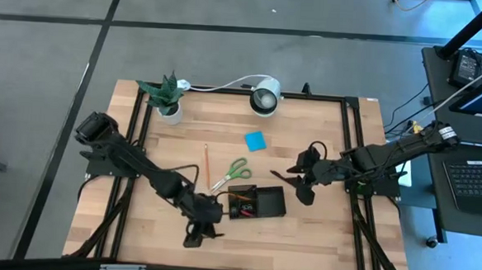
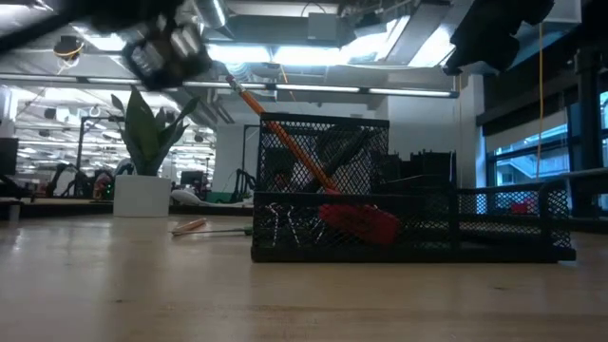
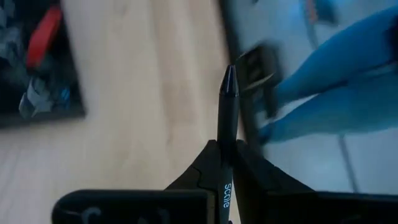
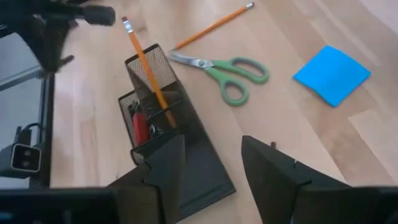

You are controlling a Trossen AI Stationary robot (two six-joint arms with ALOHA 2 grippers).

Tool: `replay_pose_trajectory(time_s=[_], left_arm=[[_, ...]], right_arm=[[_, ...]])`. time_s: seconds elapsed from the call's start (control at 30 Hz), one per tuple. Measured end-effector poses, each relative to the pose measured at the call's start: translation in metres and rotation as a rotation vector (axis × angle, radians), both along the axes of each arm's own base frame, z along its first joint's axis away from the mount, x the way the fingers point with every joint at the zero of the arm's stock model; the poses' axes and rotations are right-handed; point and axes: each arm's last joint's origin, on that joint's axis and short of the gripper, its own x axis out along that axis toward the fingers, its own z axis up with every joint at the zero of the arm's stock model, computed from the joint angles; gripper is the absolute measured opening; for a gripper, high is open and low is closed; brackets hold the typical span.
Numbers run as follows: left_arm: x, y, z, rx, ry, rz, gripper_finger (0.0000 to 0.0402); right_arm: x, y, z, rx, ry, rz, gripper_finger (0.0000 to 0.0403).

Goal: Pick and place office supplies into organizer
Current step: Put the left black pen into the desk organizer

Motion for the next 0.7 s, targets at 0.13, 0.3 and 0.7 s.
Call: replay_pose_trajectory(time_s=[0.13, 0.3, 0.7], left_arm=[[0.009, 0.009, 0.032, -0.093, -0.166, 0.014, 0.0015], [0.012, 0.022, 0.071, -0.099, -0.473, 0.01, 0.0014], [0.018, 0.06, 0.108, 0.221, -0.83, 0.254, 0.0014]], right_arm=[[0.001, 0.005, 0.003, 0.012, -0.036, 0.017, 0.0163], [0.005, 0.007, 0.009, 0.042, -0.113, 0.022, 0.0163], [0.03, 0.042, 0.029, -0.129, -0.471, 0.275, 0.0163]])
